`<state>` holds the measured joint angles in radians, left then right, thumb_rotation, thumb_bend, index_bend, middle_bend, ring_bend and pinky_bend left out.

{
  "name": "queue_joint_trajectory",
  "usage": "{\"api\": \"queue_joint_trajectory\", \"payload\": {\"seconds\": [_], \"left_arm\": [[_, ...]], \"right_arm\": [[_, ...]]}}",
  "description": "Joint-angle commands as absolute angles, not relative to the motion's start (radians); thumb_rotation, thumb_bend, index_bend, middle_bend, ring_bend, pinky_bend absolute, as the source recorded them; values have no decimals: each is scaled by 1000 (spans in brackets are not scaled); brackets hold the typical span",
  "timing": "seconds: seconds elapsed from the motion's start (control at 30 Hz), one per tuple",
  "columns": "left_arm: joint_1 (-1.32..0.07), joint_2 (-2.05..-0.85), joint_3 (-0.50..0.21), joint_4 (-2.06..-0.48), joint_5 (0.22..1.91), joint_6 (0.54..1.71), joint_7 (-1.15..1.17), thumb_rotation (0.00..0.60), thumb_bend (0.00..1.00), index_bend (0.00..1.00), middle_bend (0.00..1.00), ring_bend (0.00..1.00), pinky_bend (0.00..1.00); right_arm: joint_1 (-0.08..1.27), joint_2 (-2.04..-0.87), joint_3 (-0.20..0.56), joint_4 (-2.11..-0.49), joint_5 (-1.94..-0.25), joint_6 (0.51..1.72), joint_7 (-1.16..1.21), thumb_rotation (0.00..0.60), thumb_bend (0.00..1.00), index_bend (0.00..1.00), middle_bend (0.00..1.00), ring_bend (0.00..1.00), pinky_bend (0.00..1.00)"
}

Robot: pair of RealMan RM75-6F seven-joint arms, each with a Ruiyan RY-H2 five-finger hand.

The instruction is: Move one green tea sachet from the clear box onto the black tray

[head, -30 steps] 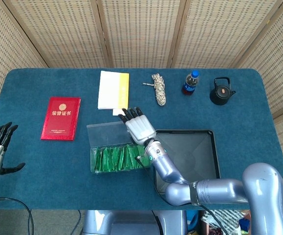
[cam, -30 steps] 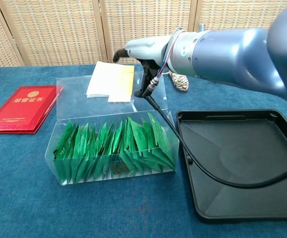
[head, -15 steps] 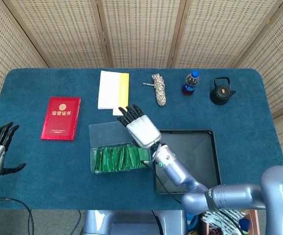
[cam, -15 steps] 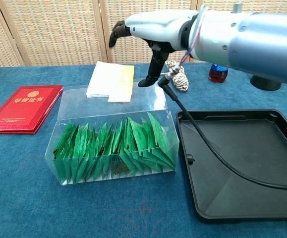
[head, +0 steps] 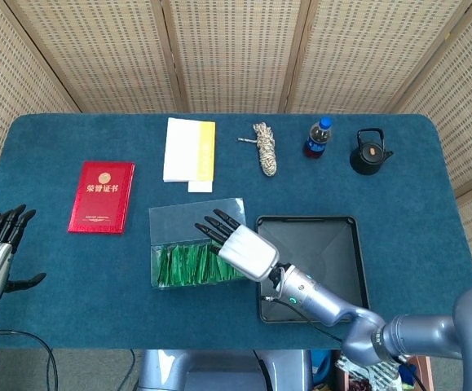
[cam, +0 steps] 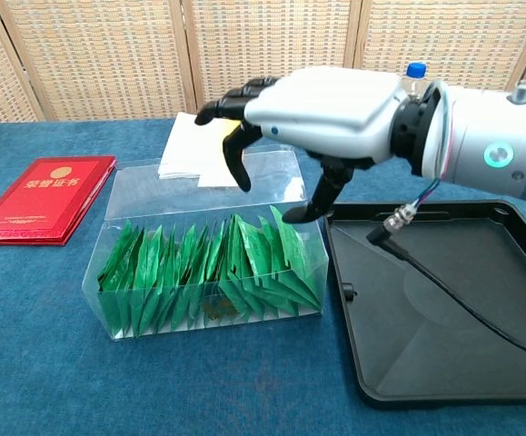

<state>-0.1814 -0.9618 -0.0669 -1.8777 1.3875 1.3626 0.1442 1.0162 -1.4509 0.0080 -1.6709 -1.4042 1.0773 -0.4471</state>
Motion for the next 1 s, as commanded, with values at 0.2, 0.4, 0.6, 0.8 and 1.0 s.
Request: {"api": "queue_joint_trajectory", "payload": {"seconds": [0.2,0.4,0.6,0.8,1.0], "left_arm": [[-184,-962,-69,-1876,1380,1359,144,600,69,0,0,0,0],[-188,-962,-69,-1875,1375,1352,145,600,68,0,0,0,0],[-190,-964,-69,-1875,1371,1349,150,600,69,0,0,0,0],[-192,-966,-69,-1876,1369,1346,154,600,69,0,0,0,0],[-193,-967,-68,-1875,1367,1345,157,600,68,0,0,0,0]], "right_arm": [[999,-1518,9,-1566,-1437,1029,-467,600,380,489,142,0,0],[989,-1531,13,-1533,-1449,1005,-471,600,381,490,143,0,0],[982,-1534,20,-1520,-1463,997,-466,600,390,501,143,0,0],[977,-1539,34,-1518,-1469,987,-456,600,425,504,144,0,0],[977,-1557,54,-1509,-1462,974,-462,600,428,512,144,0,0]]}}
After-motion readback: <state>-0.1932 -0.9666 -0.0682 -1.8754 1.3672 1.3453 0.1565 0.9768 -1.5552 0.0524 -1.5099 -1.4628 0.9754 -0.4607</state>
